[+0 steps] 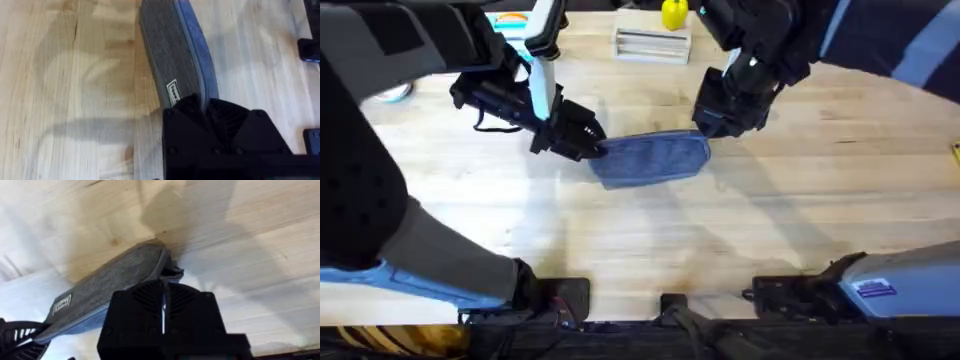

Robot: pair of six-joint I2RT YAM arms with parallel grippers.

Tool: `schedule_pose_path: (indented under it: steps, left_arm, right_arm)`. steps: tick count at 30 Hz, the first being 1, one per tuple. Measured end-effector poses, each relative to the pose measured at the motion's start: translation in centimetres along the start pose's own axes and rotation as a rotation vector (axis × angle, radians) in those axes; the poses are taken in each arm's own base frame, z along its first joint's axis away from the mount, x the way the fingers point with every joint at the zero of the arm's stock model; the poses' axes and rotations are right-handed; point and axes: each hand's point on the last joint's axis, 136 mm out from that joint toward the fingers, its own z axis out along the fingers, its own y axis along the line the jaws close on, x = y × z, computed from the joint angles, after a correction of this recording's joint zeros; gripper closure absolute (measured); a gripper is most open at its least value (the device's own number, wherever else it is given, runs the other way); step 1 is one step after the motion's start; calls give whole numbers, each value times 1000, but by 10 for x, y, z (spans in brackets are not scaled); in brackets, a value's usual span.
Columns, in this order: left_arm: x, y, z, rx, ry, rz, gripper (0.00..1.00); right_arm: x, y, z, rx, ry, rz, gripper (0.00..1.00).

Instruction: Unzip the bag, pick up the pens from the table one at a time and place them inside, then zip the bag closed.

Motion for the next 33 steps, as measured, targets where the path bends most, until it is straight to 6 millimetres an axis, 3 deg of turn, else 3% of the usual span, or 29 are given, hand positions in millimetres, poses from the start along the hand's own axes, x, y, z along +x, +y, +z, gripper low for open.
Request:
schedule_pose_path:
  steps: [8, 20, 28, 33]
  left_arm:
    - [-4, 0, 1, 0, -19, -1, 959]
    - [-7, 0, 3, 4, -31, 4, 959]
    - [-7, -1, 3, 5, -30, 4, 958]
    - [-6, 0, 3, 4, -26, 6, 958]
  right_arm:
    - [-10, -5, 4, -25, 11, 50, 968]
    - [0, -32, 47, -31, 15, 180, 968]
    - [-2, -31, 50, -45, 3, 209, 968]
    - [-9, -28, 42, -47, -15, 121, 965]
